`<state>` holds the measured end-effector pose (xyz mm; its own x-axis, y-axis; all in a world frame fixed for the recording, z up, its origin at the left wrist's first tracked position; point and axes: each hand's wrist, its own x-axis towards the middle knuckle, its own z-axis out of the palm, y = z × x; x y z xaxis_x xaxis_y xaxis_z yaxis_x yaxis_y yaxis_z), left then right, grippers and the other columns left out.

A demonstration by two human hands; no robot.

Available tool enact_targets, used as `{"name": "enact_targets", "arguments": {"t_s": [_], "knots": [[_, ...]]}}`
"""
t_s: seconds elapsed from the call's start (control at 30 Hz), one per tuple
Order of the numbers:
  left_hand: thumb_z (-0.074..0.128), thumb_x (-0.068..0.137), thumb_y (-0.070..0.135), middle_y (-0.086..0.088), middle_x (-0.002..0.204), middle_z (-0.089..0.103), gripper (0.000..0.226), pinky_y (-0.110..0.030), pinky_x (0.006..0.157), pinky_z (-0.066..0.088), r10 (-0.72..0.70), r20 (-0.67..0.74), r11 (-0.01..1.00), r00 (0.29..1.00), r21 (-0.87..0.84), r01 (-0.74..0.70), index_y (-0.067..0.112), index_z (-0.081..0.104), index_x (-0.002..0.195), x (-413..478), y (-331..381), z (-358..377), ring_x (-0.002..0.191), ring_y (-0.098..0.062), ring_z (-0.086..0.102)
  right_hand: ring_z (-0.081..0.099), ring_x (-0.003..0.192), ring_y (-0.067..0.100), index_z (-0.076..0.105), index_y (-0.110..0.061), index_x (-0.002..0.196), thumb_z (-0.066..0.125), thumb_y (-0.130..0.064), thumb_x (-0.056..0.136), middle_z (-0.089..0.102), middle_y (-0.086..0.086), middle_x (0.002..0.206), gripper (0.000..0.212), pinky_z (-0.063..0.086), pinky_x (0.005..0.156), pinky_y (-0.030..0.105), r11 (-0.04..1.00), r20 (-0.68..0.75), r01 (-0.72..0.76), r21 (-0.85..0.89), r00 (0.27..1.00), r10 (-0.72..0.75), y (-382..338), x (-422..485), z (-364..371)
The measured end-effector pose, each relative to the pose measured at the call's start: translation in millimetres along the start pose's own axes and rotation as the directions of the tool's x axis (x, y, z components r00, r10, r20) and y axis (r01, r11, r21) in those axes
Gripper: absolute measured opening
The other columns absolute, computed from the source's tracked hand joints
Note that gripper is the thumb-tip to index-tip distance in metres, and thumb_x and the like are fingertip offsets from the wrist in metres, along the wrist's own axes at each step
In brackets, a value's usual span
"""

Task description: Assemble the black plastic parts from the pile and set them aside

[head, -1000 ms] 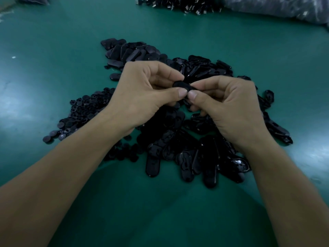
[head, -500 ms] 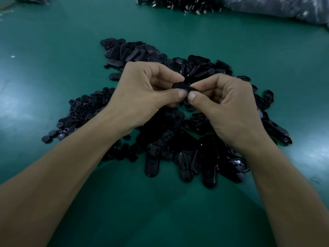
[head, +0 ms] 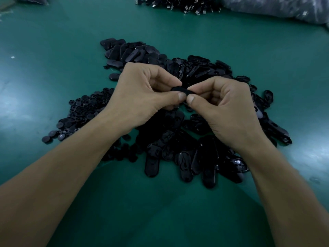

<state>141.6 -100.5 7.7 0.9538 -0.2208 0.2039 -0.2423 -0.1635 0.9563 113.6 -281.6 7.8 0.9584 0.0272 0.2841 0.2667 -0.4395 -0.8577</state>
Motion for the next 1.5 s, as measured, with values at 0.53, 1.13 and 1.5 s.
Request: {"name": "enact_targets", "arguments": {"t_s": [0.53,1.13,1.5], "knots": [[0.085,0.079,0.016,0.003,0.078,0.076,0.014,-0.034,0.075,0.062,0.052,-0.033,0.987,0.998,0.153,-0.047,0.021,0.076,0.088,3.7,-3.3,-3.9,0.073,-0.012,0.074,0.070,0.078,0.002,0.072,-0.027,0.096,0.072,-0.011,0.091,0.073,-0.014,0.083,0.017,0.056,0.073,0.020,0.999,-0.016,0.053,-0.004,0.998,-0.053,1.8,-1.0,2.9],[0.077,0.084,0.016,0.005,0.066,0.071,0.013,-0.025,0.066,0.055,0.029,-0.447,0.988,0.894,0.148,0.041,0.025,0.069,0.080,64.5,-25.9,-50.8,0.062,-0.013,0.069,0.051,0.048,0.007,0.072,-0.017,0.096,0.062,-0.015,0.098,0.049,-0.019,0.053,0.010,0.042,0.044,0.019,0.922,-0.109,0.096,-0.376,0.983,-0.147,5.7,-6.2,3.8],[0.079,0.084,0.022,0.003,0.079,0.067,0.007,-0.019,0.069,0.052,0.026,-0.501,0.883,0.865,0.417,0.215,0.023,0.073,0.082,109.0,-39.3,-50.4,0.077,-0.010,0.068,0.046,0.043,0.009,0.072,-0.019,0.094,0.061,-0.020,0.098,0.039,-0.017,0.045,0.012,0.039,0.045,0.023,0.902,-0.051,0.103,-0.419,0.989,-0.137,7.9,-6.0,6.8]]}}
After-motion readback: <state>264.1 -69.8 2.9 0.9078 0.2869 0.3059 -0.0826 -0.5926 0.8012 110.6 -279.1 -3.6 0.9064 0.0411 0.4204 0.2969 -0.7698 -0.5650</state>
